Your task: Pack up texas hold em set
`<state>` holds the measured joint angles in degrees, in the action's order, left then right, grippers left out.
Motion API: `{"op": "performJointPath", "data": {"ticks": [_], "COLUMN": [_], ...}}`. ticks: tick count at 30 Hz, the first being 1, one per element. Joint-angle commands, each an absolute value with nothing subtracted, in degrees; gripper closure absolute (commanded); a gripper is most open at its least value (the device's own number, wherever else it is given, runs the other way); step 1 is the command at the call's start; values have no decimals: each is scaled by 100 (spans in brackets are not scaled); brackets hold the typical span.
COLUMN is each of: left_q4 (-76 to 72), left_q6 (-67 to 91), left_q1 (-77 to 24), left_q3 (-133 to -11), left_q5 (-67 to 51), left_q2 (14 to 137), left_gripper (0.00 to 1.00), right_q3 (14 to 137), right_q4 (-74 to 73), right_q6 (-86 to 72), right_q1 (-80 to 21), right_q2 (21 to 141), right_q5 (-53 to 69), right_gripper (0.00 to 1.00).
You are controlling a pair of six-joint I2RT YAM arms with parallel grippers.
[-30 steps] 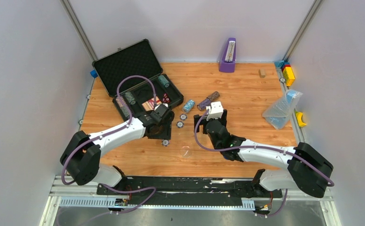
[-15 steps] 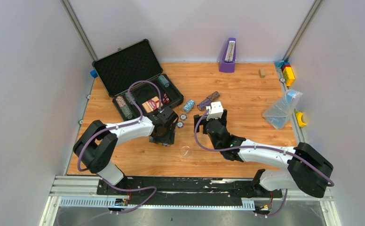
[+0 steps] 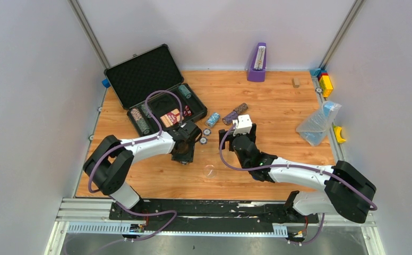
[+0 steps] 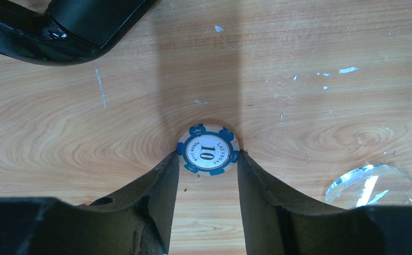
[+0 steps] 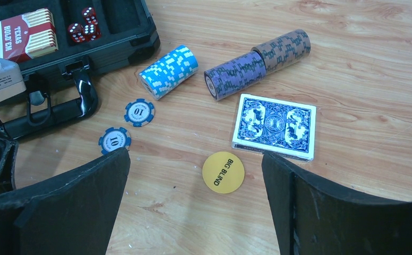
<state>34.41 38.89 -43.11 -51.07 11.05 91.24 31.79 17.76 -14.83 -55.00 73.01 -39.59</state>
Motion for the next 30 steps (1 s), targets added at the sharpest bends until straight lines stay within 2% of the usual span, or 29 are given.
{"op": "performJointPath", "data": {"ticks": [1, 4, 6, 7, 8, 17, 18, 19, 20, 22, 24, 30], "left_q4": [3212, 3177, 3191, 3226, 3243, 3638, 3652, 3701, 3723, 3709, 3652, 3366], "left_q6": [3895, 3898, 3939, 3955, 3964, 3876, 3876, 3876, 3885, 3906, 3899, 3839], "left_q1": [-4351, -4354, -4351, -4351, -4353, -4351, -4351, -4351, -4351, -4351, -4351, -4351], "left_q3": [-4976, -4972, -4983, -4994, -5006, -5237, -5238, -5243, -5220, -5143, -5067, -4934], "left_q5": [1012, 994, 1054, 1085, 1128, 1343, 1348, 1379, 1397, 1436, 1437, 1248], "left_q2": [9524, 9542, 9491, 9461, 9377, 8538, 8449, 8417, 8371, 8339, 8371, 8749], "left_gripper": [52, 64, 78, 93, 99, 100, 94, 81, 53, 26, 19, 18], "right_q3": [3264, 3261, 3268, 3269, 3270, 3271, 3270, 3270, 3270, 3270, 3273, 3274], "right_q4": [1852, 1854, 1854, 1850, 1846, 1833, 1831, 1828, 1828, 1828, 1828, 1828], "right_q6": [-1467, -1470, -1468, -1468, -1468, -1468, -1469, -1469, -1472, -1468, -1468, -1469], "right_q1": [-5524, -5519, -5520, -5524, -5521, -5521, -5523, -5519, -5519, -5524, -5526, -5522], "right_q2": [7174, 7163, 7163, 7163, 7163, 7146, 7146, 7146, 7146, 7150, 7154, 7163], "right_q5": [-4047, -4035, -4026, -4018, -4012, -4007, -4015, -4003, -4012, -3993, -3990, -4000], "right_gripper": [3, 3, 4, 3, 4, 3, 4, 4, 4, 4, 4, 4]}}
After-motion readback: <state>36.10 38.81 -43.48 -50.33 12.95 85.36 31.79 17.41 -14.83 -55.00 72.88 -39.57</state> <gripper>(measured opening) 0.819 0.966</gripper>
